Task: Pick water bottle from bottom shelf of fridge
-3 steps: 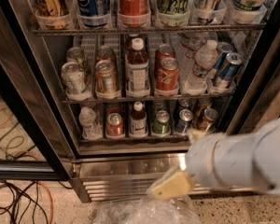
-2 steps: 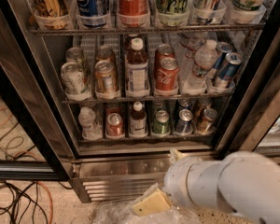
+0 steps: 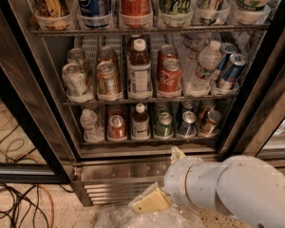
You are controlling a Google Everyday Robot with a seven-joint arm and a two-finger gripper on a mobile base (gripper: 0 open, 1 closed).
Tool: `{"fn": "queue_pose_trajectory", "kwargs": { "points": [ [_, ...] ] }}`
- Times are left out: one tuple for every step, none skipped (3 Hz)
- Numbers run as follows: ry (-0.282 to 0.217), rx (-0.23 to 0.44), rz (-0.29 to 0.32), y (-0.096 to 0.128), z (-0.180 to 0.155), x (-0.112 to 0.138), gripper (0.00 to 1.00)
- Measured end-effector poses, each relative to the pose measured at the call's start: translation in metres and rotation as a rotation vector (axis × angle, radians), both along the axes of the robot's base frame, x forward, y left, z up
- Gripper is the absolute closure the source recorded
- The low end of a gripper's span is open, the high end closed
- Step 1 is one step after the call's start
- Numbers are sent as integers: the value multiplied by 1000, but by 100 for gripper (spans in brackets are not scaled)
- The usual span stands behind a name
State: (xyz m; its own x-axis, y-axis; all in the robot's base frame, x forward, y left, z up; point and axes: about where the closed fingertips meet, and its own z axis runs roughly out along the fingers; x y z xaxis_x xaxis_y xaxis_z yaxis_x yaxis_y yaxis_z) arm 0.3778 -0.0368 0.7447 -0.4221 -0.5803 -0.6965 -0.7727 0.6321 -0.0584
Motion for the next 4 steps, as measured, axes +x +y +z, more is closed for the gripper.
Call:
{"fn": "queue_pose_trajectory", "kwargs": {
  "points": [
    [-38,23,-10,1,-2,7,0],
    [-131,83,-52,2,-8,28,0],
    [-298,118,-93,-8,-1,59,0],
    [-442,130,-32,2,-2,72,0]
  ]
}}
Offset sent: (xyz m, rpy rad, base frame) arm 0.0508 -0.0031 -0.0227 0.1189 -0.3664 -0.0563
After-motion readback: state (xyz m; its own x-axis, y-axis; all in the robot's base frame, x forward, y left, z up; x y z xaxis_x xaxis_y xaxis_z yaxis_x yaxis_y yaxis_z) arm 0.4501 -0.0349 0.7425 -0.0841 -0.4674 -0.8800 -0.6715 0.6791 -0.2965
